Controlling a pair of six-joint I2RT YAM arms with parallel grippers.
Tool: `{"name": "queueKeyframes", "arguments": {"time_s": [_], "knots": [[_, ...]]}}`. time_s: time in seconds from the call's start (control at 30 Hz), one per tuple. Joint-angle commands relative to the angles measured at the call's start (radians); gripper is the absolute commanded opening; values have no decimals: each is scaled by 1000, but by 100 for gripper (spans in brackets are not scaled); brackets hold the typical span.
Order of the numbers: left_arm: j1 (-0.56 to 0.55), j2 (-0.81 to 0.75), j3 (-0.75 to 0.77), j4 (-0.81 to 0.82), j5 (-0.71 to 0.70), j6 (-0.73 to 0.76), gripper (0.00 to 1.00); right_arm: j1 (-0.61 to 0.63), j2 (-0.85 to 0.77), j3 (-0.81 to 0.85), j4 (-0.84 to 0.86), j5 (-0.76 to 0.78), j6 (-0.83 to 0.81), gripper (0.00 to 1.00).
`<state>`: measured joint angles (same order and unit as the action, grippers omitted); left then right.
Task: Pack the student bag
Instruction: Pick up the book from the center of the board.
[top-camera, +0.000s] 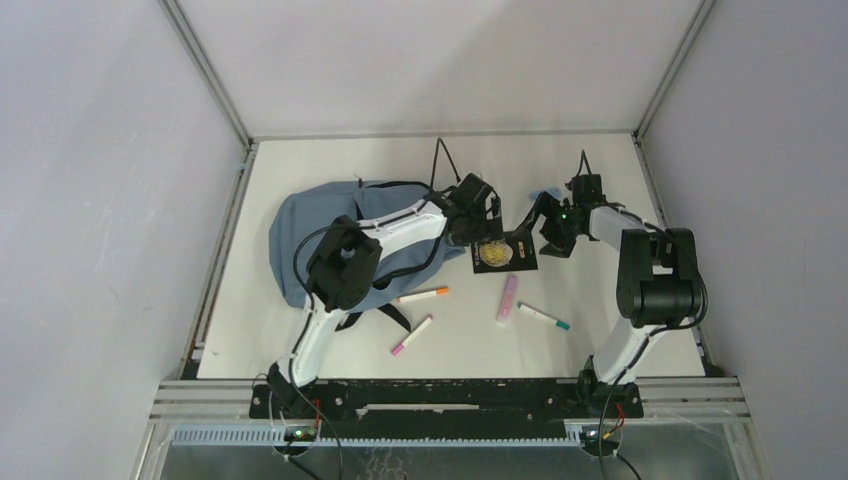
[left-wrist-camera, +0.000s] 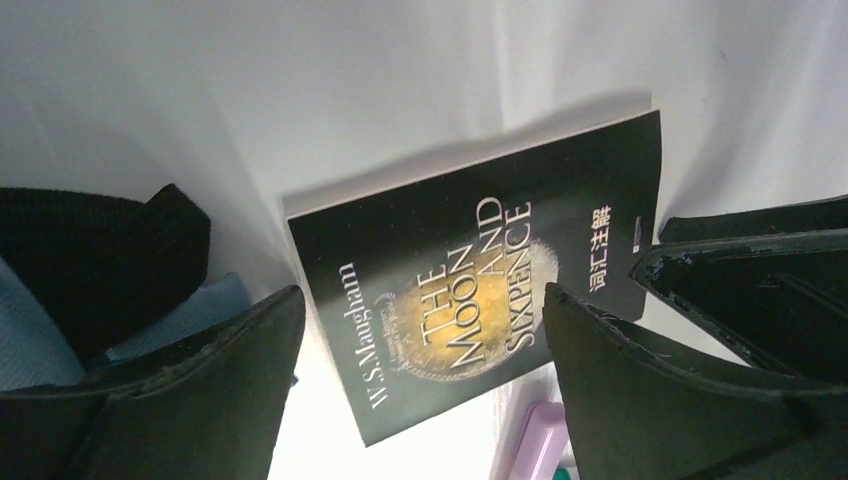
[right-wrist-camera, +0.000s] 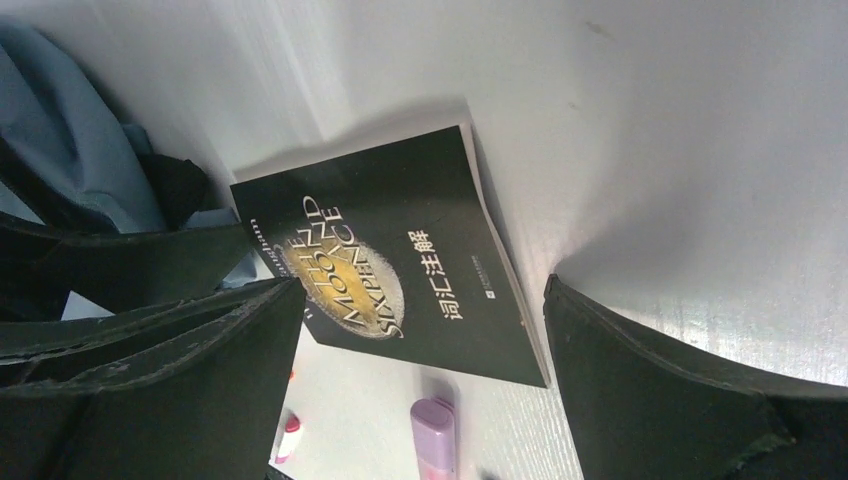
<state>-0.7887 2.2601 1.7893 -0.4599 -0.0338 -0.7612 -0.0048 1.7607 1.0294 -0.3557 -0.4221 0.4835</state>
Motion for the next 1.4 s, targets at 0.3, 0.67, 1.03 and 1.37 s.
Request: {"name": "queueKeyframes", "arguments": {"time_s": [0.3, 0.67, 1.03, 1.37], "knots": [[26, -6, 10, 78, 219, -108, 89, -29, 42, -17, 88, -74, 48, 97], [65, -124, -182, 347, 360, -244, 76, -47, 53, -74, 158, -131, 88, 95], [71, -157, -283, 526, 414, -320, 33, -49, 44, -88, 155, -131, 91, 95], [94, -221, -300, 468, 422, -253, 0, -77, -44, -94, 102, -163, 64, 96]]}}
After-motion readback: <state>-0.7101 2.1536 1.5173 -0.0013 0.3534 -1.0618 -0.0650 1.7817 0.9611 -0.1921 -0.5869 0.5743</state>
